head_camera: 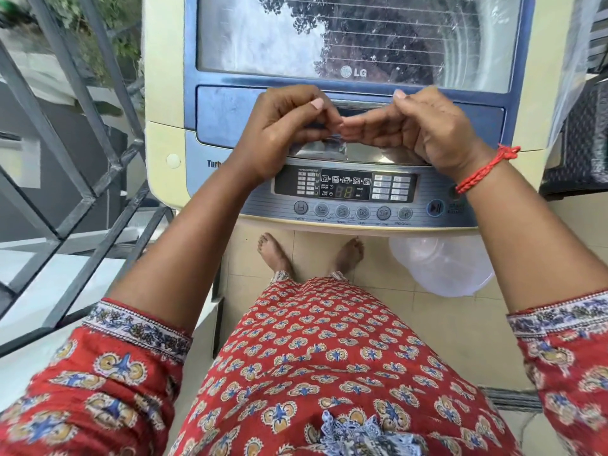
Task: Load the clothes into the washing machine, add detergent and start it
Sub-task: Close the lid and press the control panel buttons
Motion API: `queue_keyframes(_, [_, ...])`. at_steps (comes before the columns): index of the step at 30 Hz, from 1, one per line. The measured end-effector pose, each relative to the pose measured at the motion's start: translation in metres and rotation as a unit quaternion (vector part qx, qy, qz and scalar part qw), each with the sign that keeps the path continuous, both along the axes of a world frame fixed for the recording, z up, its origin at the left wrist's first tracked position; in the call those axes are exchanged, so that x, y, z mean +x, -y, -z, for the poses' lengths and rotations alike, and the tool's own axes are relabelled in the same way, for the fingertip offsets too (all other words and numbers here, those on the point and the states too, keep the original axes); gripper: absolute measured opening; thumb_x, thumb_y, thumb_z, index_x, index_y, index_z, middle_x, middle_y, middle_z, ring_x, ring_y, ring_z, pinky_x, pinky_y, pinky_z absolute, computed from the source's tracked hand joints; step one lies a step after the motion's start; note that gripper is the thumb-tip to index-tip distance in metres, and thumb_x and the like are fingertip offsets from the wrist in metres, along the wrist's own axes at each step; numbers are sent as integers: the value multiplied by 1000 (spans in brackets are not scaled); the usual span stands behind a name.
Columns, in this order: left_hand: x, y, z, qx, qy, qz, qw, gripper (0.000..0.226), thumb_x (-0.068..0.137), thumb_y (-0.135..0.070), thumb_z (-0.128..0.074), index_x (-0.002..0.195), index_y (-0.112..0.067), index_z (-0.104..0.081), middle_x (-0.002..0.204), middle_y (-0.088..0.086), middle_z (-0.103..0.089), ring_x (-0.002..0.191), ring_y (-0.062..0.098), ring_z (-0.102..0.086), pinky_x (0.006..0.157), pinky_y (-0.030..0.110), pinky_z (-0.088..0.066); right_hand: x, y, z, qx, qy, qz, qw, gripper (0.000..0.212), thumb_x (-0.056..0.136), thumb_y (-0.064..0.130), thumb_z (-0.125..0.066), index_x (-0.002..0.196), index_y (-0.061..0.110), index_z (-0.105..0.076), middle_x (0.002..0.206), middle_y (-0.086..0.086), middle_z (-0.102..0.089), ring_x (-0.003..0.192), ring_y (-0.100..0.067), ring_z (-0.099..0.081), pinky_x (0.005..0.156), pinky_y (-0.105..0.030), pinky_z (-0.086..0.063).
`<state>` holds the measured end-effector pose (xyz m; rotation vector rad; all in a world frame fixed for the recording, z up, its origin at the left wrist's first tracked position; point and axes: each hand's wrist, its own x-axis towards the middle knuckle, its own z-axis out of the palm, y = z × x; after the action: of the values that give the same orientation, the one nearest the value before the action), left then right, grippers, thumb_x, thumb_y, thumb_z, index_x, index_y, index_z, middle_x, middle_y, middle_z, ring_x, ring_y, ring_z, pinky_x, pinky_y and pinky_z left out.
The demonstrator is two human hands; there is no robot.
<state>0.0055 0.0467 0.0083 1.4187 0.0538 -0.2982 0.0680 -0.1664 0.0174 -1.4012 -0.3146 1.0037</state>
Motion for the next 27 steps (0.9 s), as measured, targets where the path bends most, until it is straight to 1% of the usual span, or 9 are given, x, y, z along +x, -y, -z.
queue_keyframes(2, [0, 0, -1, 8, 2, 0, 1000, 25, 97, -11, -40, 101, 6, -59, 85, 12, -66, 91, 21, -66, 85, 38, -55, 1, 1, 3, -4, -18, 9, 1000, 53, 99, 27, -21, 112, 1, -65, 111, -9, -71, 114, -30, -62, 101, -36, -46])
queue_keyframes(4, [-1, 1, -2, 12, -2, -1, 1000, 26, 98, -15, -40, 108, 2, -56, 92, 14, -66, 94, 21, -67, 88, 40, -54, 2, 2, 5, -7, -21, 12, 1000, 54, 98, 29, -23, 103, 6, -72, 109, -10, -72, 114, -32, -62, 102, -39, -46])
queue_keyframes(6, [-1, 1, -3, 10, -10, -7, 1000, 31, 99, -19, -38, 115, -1, -58, 101, 14, -67, 99, 23, -69, 90, 40, -54, 2, 2, 6, -8, -16, 10, 1000, 54, 98, 29, -24, 99, 8, -74, 108, -9, -72, 114, -31, -63, 103, -40, -45])
queue_keyframes(8, [-2, 2, -4, 13, -15, -5, 1000, 36, 100, -20, -36, 118, -1, -62, 101, 11, -72, 101, 24, -69, 88, 36, -55, 2, 2, 7, -7, -16, 10, 1000, 55, 98, 29, -24, 98, 10, -75, 108, -8, -73, 114, -31, -63, 104, -41, -44])
queue_keyframes(13, [-3, 4, -7, 24, -21, 7, 999, 36, 104, -15, -33, 111, -1, -66, 88, 0, -77, 97, 22, -71, 85, 32, -56, 3, 2, 7, -9, -13, 4, 1000, 55, 99, 29, -23, 97, 12, -76, 106, -7, -73, 112, -29, -64, 103, -41, -46])
queue_keyframes(17, [-2, 3, -8, 21, -23, 13, 999, 35, 103, -13, -34, 112, -1, -65, 87, -1, -76, 97, 19, -71, 82, 28, -55, 2, 2, 7, -3, -16, 9, 1000, 55, 100, 27, -23, 97, 10, -76, 105, -7, -73, 111, -29, -65, 96, -34, -49])
queue_keyframes(22, [-1, 3, -9, 10, -35, 12, 999, 33, 102, -12, -35, 108, -2, -66, 88, -1, -76, 95, 18, -71, 81, 27, -55, 2, 2, 7, -6, -14, 6, 1000, 55, 100, 27, -23, 96, 12, -76, 105, -8, -73, 111, -29, -65, 99, -36, -48])
queue_keyframes(25, [-1, 3, -9, 3, -36, 12, 999, 36, 101, -12, -37, 98, -6, -71, 89, 1, -76, 95, 19, -71, 81, 28, -55, 2, 2, 7, -5, -12, 6, 1000, 56, 100, 26, -23, 96, 13, -77, 104, -6, -74, 111, -28, -65, 100, -37, -47])
queue_keyframes(27, [0, 3, -9, 5, -36, 15, 999, 34, 100, -14, -38, 98, -6, -71, 89, 1, -76, 96, 20, -71, 81, 29, -55, 2, 2, 7, -5, -12, 7, 1000, 56, 100, 26, -22, 96, 13, -76, 104, -6, -74, 111, -28, -65, 101, -38, -47])
